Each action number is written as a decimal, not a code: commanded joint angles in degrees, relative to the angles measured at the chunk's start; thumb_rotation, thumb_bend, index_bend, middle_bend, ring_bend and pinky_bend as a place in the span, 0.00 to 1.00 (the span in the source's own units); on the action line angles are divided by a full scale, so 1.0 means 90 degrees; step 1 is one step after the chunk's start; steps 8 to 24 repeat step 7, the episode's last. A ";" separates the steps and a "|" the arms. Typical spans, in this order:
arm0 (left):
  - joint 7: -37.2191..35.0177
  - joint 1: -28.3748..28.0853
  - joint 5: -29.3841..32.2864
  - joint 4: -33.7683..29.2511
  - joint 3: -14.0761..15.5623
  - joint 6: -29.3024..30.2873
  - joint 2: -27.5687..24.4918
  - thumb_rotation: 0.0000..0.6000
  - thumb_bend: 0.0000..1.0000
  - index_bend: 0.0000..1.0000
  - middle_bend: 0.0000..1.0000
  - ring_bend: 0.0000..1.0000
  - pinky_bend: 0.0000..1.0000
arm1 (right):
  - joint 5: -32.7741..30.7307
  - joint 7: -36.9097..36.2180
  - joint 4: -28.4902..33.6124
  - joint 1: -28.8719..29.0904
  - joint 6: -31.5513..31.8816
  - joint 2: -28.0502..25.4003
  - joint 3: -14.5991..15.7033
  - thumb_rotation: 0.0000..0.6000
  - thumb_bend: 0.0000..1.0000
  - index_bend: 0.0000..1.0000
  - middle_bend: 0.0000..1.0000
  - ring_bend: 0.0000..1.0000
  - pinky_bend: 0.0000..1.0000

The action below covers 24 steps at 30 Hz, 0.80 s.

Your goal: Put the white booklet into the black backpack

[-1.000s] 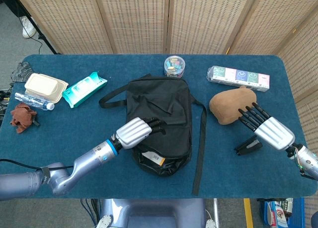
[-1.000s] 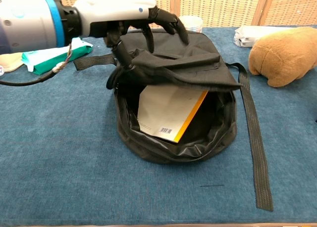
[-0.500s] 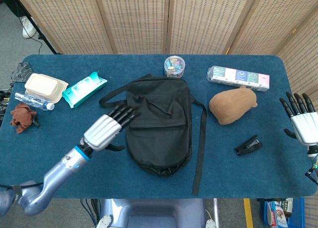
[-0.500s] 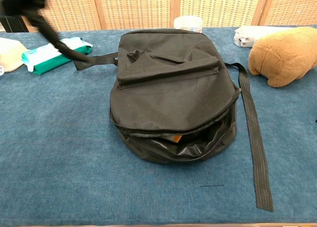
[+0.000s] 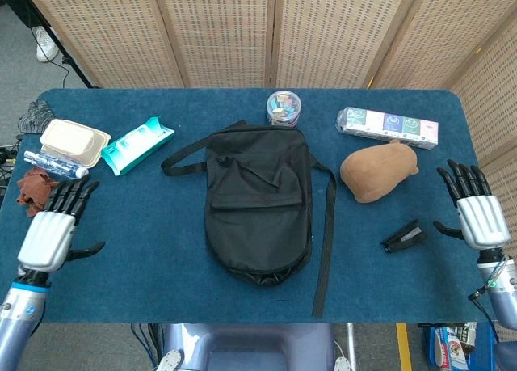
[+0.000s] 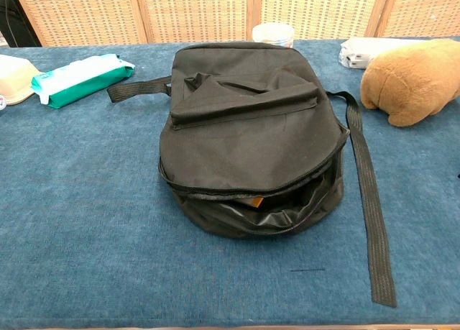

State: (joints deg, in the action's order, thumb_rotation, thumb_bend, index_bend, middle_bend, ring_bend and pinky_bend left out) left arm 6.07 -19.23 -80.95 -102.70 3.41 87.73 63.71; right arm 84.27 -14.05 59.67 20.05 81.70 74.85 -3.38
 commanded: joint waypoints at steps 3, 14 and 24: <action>-0.0259 0.0843 0.0160 0.0210 0.0163 0.0669 0.0026 1.00 0.04 0.00 0.00 0.00 0.00 | -0.0591 0.1456 0.3022 -0.0502 0.0145 -0.1243 -0.0239 1.00 0.00 0.00 0.00 0.00 0.00; -0.0350 0.1060 0.0174 0.0345 0.0168 0.0653 0.0097 1.00 0.04 0.00 0.00 0.00 0.00 | -0.0685 0.1804 0.3589 -0.0683 0.0278 -0.1319 -0.0236 1.00 0.00 0.00 0.00 0.00 0.00; -0.0350 0.1060 0.0174 0.0345 0.0168 0.0653 0.0097 1.00 0.04 0.00 0.00 0.00 0.00 | -0.0685 0.1804 0.3589 -0.0683 0.0278 -0.1319 -0.0236 1.00 0.00 0.00 0.00 0.00 0.00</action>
